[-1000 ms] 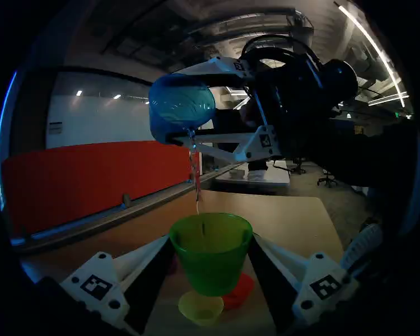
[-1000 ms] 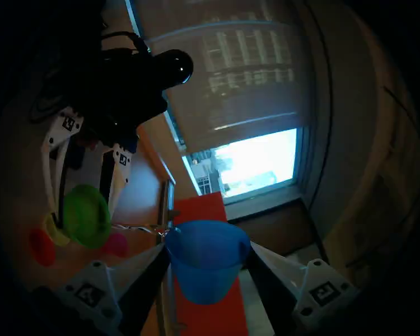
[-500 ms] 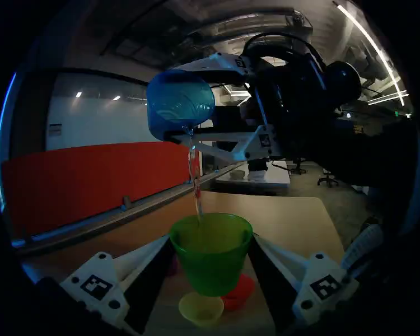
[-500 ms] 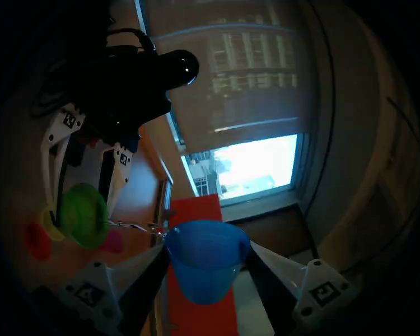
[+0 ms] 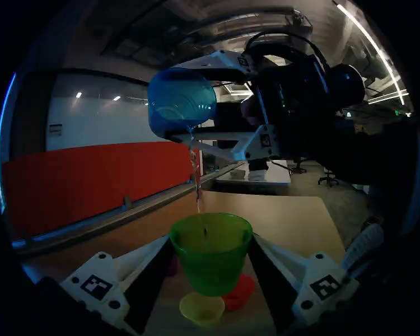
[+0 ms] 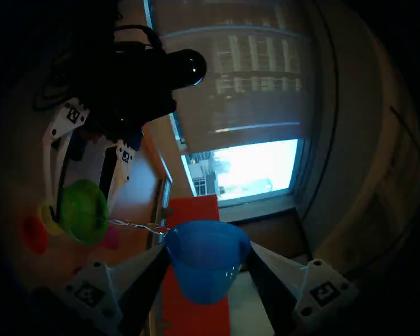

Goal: Pour water

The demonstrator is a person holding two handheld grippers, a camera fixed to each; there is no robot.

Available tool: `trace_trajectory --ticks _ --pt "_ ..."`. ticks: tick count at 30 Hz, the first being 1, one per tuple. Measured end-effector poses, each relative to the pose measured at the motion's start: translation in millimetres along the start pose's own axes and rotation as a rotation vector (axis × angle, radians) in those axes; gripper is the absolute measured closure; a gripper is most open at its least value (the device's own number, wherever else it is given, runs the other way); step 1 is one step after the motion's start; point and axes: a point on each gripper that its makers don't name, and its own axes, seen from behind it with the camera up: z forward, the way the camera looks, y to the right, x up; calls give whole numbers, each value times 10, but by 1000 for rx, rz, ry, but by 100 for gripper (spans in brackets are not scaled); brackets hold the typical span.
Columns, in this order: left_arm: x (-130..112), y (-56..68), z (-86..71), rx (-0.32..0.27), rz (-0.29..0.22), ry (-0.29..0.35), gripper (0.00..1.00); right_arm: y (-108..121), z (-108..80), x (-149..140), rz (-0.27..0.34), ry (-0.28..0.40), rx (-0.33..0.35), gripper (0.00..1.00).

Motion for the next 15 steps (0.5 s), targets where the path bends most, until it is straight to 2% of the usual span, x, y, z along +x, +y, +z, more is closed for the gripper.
trace_trajectory --ticks 15 --pt "6 -3 11 0 4 -3 14 20 8 8 -54 0 -4 10"
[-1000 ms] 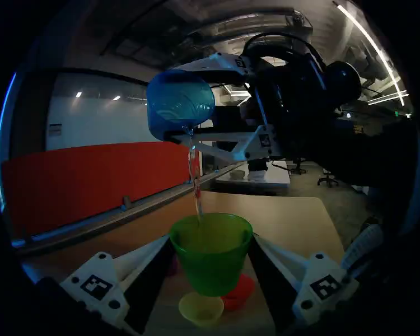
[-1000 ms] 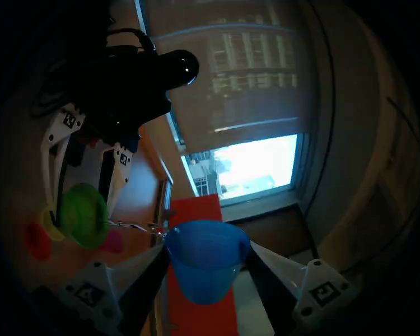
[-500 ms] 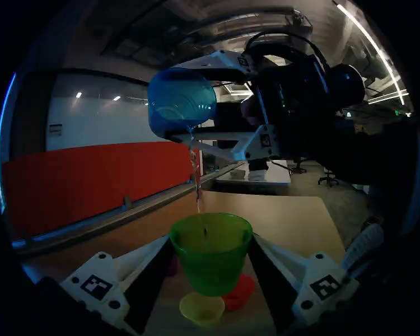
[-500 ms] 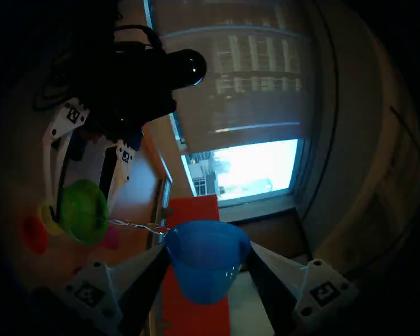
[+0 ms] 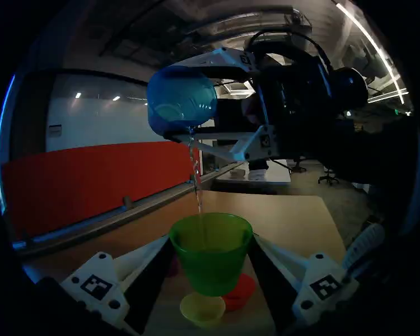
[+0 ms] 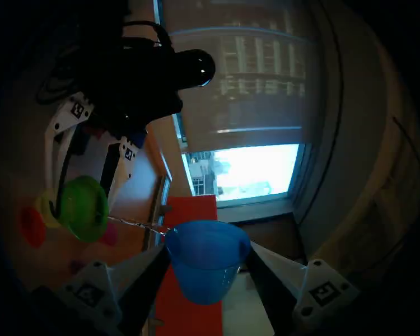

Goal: Pour water

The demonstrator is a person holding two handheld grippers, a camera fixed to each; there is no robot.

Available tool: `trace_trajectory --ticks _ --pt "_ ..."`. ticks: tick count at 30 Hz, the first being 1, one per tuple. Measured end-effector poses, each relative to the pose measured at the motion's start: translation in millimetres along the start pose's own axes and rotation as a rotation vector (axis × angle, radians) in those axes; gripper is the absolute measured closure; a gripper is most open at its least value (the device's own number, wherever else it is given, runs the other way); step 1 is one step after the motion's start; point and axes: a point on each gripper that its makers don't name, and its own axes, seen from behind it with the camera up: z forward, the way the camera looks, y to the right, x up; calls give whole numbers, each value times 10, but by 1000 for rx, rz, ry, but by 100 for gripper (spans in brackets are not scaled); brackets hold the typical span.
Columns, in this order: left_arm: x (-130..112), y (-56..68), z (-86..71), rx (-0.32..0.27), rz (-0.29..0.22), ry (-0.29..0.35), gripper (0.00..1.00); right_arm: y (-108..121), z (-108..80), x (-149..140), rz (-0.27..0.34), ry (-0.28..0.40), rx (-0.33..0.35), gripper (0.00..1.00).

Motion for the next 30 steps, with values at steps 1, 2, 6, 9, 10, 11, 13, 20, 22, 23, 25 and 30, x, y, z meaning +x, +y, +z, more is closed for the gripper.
trace_trajectory --ticks 1,2,6,9,10,11,13,20,22,23,25,30 --pt "-2 -1 1 0 -1 0 14 -3 0 0 -3 1 1 10" --pt "-3 -2 2 0 -1 0 14 -6 0 0 -6 2 1 10" --pt "-23 -10 4 2 -4 -2 14 -19 4 7 -17 6 2 10" --pt "-33 -18 7 4 -3 -5 14 -10 8 9 -32 6 -1 10" --pt "-32 -21 7 4 -3 -5 13 -6 10 9 -37 5 -1 10" --pt "-31 -23 8 4 -4 -5 14 -3 11 9 -42 5 -2 10" --pt "-28 -27 9 4 -4 -4 14 5 14 8 -52 5 -3 10" --pt "-22 -39 15 5 -8 -1 14 21 19 7 -82 5 -6 10" --pt "-22 -41 15 5 -8 -1 14 23 18 9 -90 5 -6 10" --pt "-21 -41 15 5 -8 0 14 24 18 12 -94 5 -6 10" --pt "-19 -42 14 6 -7 0 14 23 19 16 -101 5 -5 10" --pt "-18 -41 16 9 -7 1 14 21 24 34 -121 7 -6 10"
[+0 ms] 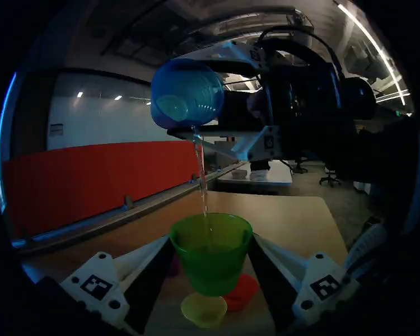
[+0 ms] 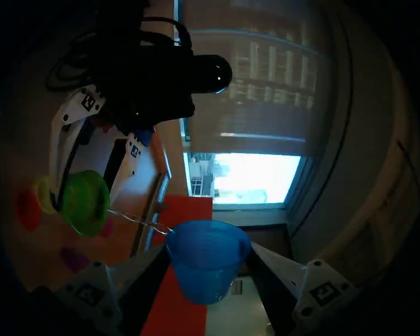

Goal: Pour water

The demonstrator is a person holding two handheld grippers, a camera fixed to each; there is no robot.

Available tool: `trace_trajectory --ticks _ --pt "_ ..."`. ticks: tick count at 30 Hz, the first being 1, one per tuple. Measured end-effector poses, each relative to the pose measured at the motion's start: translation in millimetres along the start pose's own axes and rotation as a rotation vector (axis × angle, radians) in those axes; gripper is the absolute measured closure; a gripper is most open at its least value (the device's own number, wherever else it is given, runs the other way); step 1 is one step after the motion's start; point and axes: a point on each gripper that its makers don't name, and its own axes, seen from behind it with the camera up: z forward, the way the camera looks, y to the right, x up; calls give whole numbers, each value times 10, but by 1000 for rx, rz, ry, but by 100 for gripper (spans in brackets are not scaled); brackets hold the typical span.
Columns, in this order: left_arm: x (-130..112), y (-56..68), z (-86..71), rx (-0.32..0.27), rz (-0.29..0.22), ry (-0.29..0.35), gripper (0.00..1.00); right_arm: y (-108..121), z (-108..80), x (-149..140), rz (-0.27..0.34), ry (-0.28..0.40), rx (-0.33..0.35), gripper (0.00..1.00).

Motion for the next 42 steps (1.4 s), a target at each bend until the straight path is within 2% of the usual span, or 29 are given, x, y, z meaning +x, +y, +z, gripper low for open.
trace_trajectory --ticks 9,21,24,27,42 --pt "10 2 9 2 1 0 14 -7 -2 22 -28 3 0 10" --pt "2 -6 17 5 1 0 14 -13 -10 41 -8 7 0 10" --pt "1 -24 15 8 -1 1 14 -34 -23 51 33 9 3 10" --pt "0 -31 9 10 -4 1 14 -56 -39 59 100 14 7 10" --pt "29 -74 -9 27 -3 4 14 -38 -167 108 486 42 -17 10"
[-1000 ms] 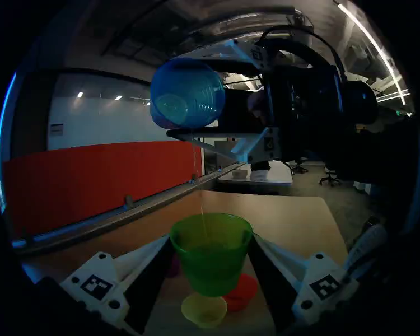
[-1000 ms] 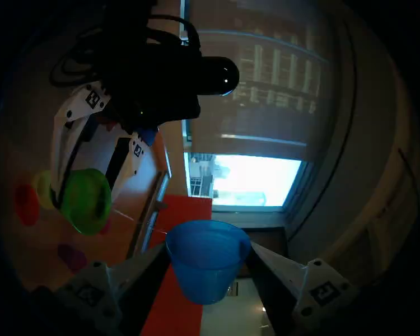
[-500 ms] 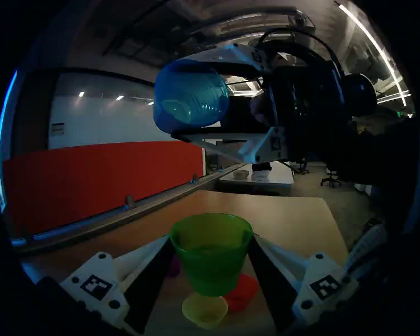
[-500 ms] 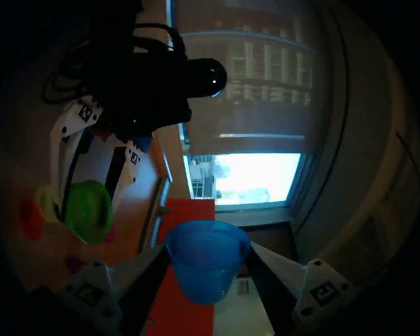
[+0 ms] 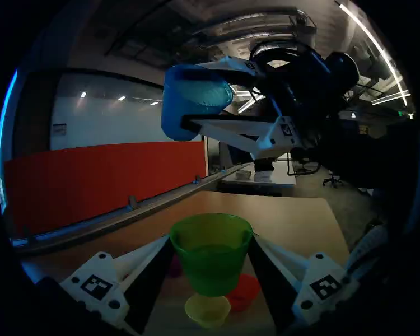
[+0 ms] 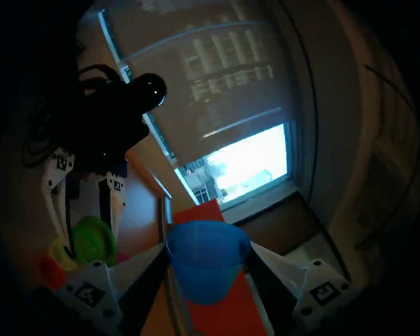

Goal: Pour water

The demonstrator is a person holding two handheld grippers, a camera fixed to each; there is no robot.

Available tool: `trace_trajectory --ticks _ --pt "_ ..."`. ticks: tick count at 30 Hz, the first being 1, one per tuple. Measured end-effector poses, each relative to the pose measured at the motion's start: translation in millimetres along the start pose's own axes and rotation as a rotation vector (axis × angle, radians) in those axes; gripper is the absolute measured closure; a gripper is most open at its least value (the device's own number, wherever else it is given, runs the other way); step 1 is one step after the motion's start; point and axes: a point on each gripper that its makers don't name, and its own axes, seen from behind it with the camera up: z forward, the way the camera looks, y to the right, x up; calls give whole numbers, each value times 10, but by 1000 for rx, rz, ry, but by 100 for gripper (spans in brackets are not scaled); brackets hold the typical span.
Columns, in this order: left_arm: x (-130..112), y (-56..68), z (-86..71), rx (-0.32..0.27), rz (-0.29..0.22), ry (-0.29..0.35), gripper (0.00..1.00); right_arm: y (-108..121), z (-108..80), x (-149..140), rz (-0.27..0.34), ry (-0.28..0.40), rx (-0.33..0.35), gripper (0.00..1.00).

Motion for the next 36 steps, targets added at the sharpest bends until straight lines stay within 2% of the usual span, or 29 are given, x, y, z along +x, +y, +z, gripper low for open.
trace_trajectory --ticks 6,13,24,28,36 --pt "22 -10 -10 6 3 1 13 -85 -64 -20 197 1 12 9" --pt "10 -16 -31 12 5 -4 14 -140 -117 -53 463 0 31 9" --pt "33 -45 -54 20 10 -4 14 -214 -162 -147 845 -14 63 10" --pt "26 -65 -55 27 11 -6 14 -224 -181 -199 921 -29 63 10" --pt "28 -127 -68 44 11 -9 13 -285 -227 -264 999 -51 83 9"
